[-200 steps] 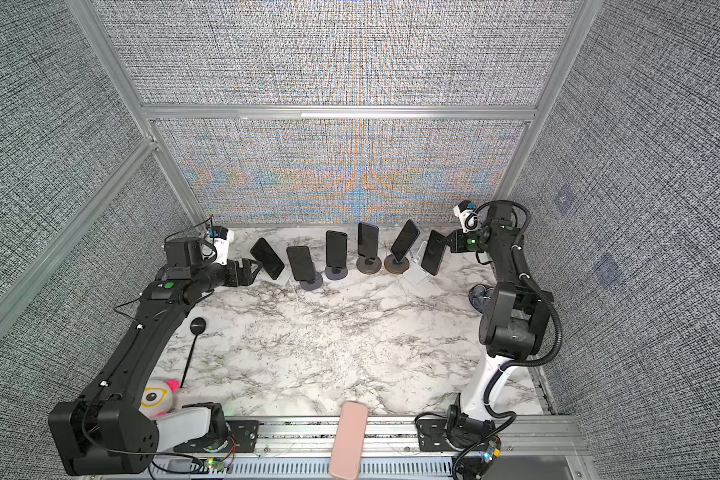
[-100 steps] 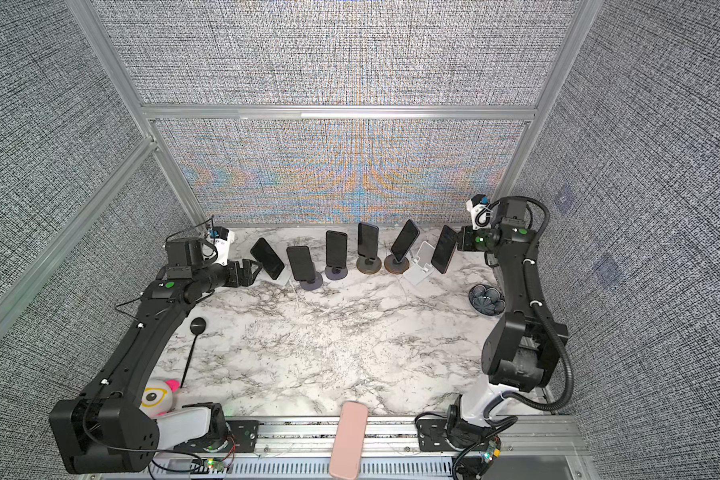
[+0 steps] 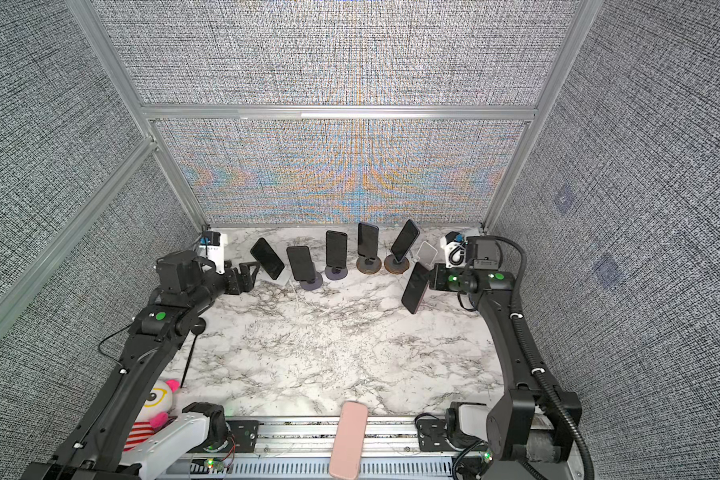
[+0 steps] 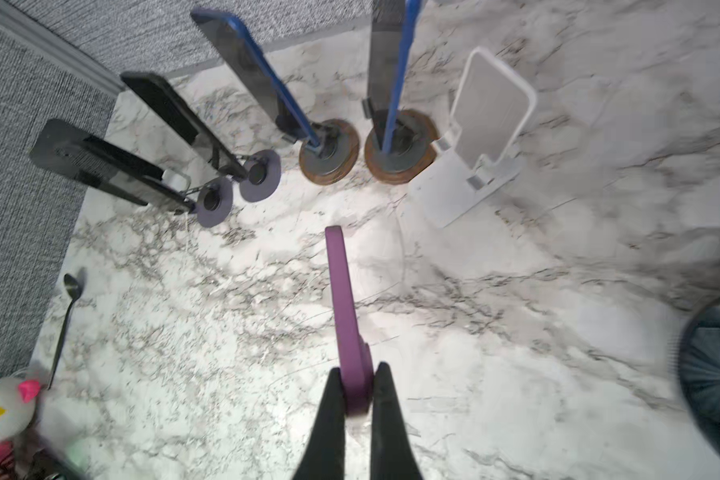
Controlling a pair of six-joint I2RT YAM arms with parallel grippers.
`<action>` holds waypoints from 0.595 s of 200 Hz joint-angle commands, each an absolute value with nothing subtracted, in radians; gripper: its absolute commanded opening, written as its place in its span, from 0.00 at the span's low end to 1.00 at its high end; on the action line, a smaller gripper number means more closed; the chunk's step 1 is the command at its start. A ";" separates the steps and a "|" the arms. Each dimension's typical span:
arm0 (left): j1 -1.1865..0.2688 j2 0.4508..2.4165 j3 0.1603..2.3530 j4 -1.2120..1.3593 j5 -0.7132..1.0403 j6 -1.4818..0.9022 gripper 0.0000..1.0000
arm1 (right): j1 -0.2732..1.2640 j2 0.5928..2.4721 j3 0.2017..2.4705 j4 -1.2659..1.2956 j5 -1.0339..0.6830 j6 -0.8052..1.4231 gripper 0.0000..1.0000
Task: Remove the phone from the phone stand
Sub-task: 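Carry the phone toward the left gripper while the left arm reaches to meet it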
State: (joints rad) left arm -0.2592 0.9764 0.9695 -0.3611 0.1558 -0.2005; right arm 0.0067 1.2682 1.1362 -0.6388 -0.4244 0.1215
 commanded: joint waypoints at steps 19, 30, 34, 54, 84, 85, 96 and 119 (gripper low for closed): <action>-0.513 0.992 0.882 -0.311 0.040 -0.357 0.88 | 0.145 1.256 1.063 -0.583 -0.455 0.294 0.00; -0.592 1.010 0.838 -0.241 0.013 -0.388 0.89 | 0.181 1.255 1.039 -0.561 -0.464 0.333 0.00; -0.619 1.024 0.829 -0.218 0.004 -0.398 0.89 | 0.193 1.255 1.032 -0.555 -0.466 0.342 0.00; -0.747 1.130 0.828 -0.138 0.005 -0.402 0.92 | 0.234 1.273 1.031 -0.552 -0.502 0.367 0.00; -0.866 1.311 0.915 -0.100 0.164 -0.355 0.97 | 0.267 1.315 1.067 -0.622 -0.585 0.361 0.00; -0.866 1.315 0.916 -0.099 0.170 -0.356 0.97 | 0.268 1.316 1.067 -0.623 -0.587 0.362 0.00; -0.881 1.358 0.930 -0.077 0.215 -0.371 0.99 | 0.274 1.324 1.070 -0.636 -0.603 0.369 0.00; -0.907 1.435 0.946 -0.051 0.252 -0.385 0.99 | 0.290 1.339 1.058 -0.621 -0.632 0.387 0.00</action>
